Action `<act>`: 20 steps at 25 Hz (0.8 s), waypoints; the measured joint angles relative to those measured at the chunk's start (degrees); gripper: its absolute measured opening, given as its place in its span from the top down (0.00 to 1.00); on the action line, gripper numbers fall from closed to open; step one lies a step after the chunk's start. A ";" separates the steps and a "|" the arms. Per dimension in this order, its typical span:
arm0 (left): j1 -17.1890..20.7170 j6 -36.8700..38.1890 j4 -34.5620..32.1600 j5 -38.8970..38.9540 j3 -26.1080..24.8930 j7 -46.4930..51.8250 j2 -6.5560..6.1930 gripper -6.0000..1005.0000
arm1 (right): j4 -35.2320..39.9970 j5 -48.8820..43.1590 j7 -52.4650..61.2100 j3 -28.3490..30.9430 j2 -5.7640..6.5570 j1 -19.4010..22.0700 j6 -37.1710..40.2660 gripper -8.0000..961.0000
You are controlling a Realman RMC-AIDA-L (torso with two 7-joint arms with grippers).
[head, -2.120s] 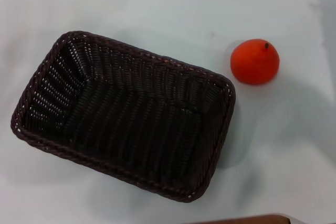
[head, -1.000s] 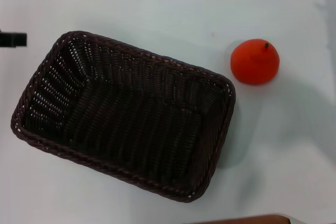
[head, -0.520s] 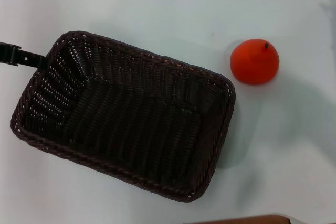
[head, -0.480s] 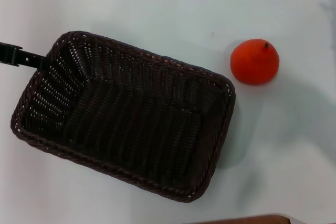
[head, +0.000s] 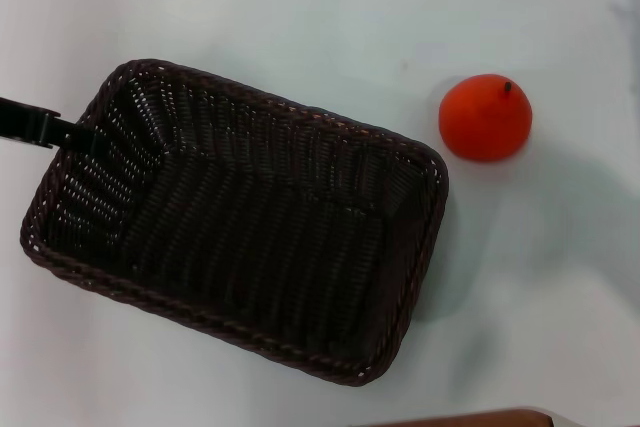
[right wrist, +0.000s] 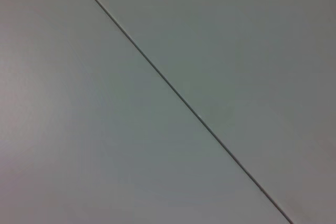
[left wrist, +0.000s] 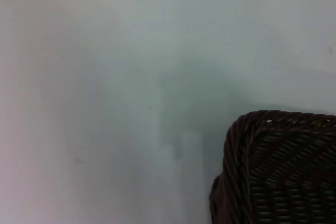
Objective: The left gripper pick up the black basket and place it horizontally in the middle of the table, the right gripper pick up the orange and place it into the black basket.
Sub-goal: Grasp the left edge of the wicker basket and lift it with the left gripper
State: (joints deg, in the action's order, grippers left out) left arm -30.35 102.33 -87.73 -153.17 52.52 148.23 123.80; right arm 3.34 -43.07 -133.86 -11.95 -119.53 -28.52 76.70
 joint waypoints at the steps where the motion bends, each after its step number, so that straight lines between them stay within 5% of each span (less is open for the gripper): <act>1: 0.07 -0.12 0.12 -0.02 0.00 0.03 0.00 0.25 | 0.00 0.00 0.00 0.00 0.00 -0.02 0.00 0.05; 20: -0.06 -2.64 5.76 -1.57 3.17 -0.46 -0.01 0.31 | -0.39 0.00 0.00 0.00 -0.17 -0.04 -2.04 0.05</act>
State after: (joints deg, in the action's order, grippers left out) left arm -30.41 99.69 -81.97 -154.75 55.70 147.77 123.79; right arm 2.95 -43.07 -133.86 -11.95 -119.70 -28.56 74.66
